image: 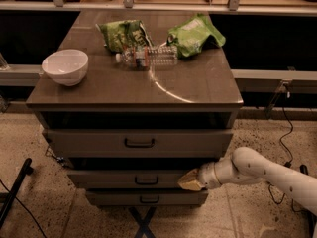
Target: Close middle drawer
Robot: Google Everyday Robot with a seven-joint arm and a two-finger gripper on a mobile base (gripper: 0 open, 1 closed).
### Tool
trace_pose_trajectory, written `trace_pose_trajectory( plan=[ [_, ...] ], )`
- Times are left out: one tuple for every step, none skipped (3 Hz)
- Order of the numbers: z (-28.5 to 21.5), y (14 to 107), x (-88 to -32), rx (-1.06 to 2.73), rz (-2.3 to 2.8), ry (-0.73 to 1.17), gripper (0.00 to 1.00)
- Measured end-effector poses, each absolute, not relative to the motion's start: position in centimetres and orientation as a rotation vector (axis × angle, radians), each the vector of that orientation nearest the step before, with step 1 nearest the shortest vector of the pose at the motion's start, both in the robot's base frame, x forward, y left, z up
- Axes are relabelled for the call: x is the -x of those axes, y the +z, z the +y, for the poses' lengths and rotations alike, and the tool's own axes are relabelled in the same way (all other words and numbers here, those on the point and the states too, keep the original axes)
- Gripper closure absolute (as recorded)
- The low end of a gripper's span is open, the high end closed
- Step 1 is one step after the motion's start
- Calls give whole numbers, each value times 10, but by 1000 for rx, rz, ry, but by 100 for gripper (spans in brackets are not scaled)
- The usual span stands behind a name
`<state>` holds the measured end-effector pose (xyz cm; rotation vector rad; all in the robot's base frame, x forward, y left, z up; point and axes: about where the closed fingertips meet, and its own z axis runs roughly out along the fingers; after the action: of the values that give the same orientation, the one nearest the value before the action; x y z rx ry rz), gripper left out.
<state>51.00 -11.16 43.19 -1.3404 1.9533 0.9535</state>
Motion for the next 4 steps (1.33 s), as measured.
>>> trace_pose_trajectory(
  plan=[
    [-125, 430, -510, 1287, 1948, 926, 100],
    [-132, 430, -512, 1252, 1939, 917, 100],
    [-136, 429, -520, 1221, 1918, 911, 100],
    [-130, 423, -531, 1212, 1894, 912, 100]
  ],
)
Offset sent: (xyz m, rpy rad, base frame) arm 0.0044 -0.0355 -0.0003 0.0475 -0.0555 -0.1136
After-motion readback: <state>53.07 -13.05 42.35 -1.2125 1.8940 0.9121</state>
